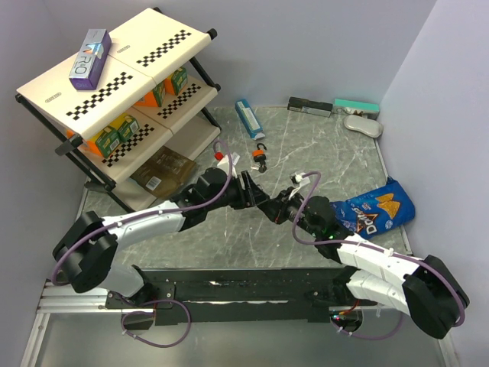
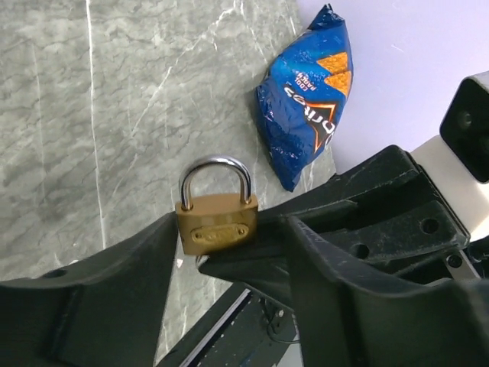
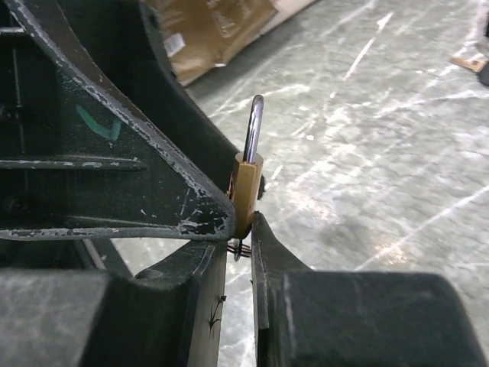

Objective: Unlock with the key

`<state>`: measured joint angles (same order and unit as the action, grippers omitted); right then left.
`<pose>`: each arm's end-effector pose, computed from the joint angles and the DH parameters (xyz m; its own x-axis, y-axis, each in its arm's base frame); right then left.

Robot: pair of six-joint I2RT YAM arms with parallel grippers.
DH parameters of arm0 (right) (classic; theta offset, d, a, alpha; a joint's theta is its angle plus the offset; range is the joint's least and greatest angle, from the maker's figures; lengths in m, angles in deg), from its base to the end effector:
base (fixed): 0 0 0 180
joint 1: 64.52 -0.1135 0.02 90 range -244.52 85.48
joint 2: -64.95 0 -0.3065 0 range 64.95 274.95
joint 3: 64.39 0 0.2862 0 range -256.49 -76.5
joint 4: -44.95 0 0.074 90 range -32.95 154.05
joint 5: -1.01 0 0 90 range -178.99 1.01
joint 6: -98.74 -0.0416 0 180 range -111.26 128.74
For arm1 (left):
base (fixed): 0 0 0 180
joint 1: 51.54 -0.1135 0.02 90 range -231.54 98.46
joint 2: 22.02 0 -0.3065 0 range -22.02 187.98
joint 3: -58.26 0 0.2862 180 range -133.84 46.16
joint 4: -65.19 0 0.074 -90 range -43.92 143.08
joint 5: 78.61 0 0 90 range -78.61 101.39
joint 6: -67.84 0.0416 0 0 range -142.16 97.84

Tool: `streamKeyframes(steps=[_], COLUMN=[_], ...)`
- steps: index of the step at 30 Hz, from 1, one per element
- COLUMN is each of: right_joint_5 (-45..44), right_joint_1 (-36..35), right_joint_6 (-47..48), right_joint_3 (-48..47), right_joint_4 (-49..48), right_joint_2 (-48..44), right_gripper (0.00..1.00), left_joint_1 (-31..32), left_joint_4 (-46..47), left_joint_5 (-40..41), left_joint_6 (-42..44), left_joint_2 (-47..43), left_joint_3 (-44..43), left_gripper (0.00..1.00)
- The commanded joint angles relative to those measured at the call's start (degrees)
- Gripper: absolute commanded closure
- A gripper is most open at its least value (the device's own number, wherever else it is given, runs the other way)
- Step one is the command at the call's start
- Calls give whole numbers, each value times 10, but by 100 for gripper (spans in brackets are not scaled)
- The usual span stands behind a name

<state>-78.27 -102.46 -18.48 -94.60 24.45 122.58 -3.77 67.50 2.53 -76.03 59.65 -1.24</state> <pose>0.1719 0.1438 0.2267 -0.4274 0.2366 -0.8725 -0.6232 0.6220 0.4740 0.2298 -0.2626 0.2697 -0.8042 -0.3014 -0.5123 0.3044 0.5315 -0.7905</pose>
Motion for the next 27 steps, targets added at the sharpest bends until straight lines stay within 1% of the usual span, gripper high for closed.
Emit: streamKeyframes(steps=[1,5,11,13,14,17,19,22,23,25,26,27], right_joint_5=[-45,-47,-35,-33,-33,-34,-37,-41,-43,-52,-54,-57], right_joint_1=[-11,-15,-28,-33,-37,-42,-45,-48,-47,-48,-47,-47], right_joint_6=[25,33,55,62,68,72,71,72,73,73,71,70], right_joint_3=[-38,-41,-47,-54,-56,-61,-61,-61,-62,-64,-65,-66], right_joint_4=[-23,-18,-17,-9,-6,-1,-4,-1,2,10,11,13], right_joint_2=[-11,-14,-5,-2,1,5,5,3,2,1,2,1], right_gripper=[100,100,100,100,100,100,100,100,100,100,100,100], left_joint_1=[9,12,14,14,14,15,15,15,15,15,15,15], left_joint_4=[-13,-5,3,5,7,12,12,16,16,18,17,17], left_joint_5=[1,-2,-10,-12,-12,-12,-13,-17,-19,-19,-17,-16], left_joint_6=[-3,-10,-14,-16,-18,-18,-19,-21,-22,-24,-24,-24], left_joint_2=[8,11,23,25,26,29,31,36,36,35,33,32], left_joint_3=[-21,-16,-18,-18,-18,-18,-19,-18,-17,-15,-15,-14], left_gripper=[41,52,55,54,49,44,44,49,53,59,65,69])
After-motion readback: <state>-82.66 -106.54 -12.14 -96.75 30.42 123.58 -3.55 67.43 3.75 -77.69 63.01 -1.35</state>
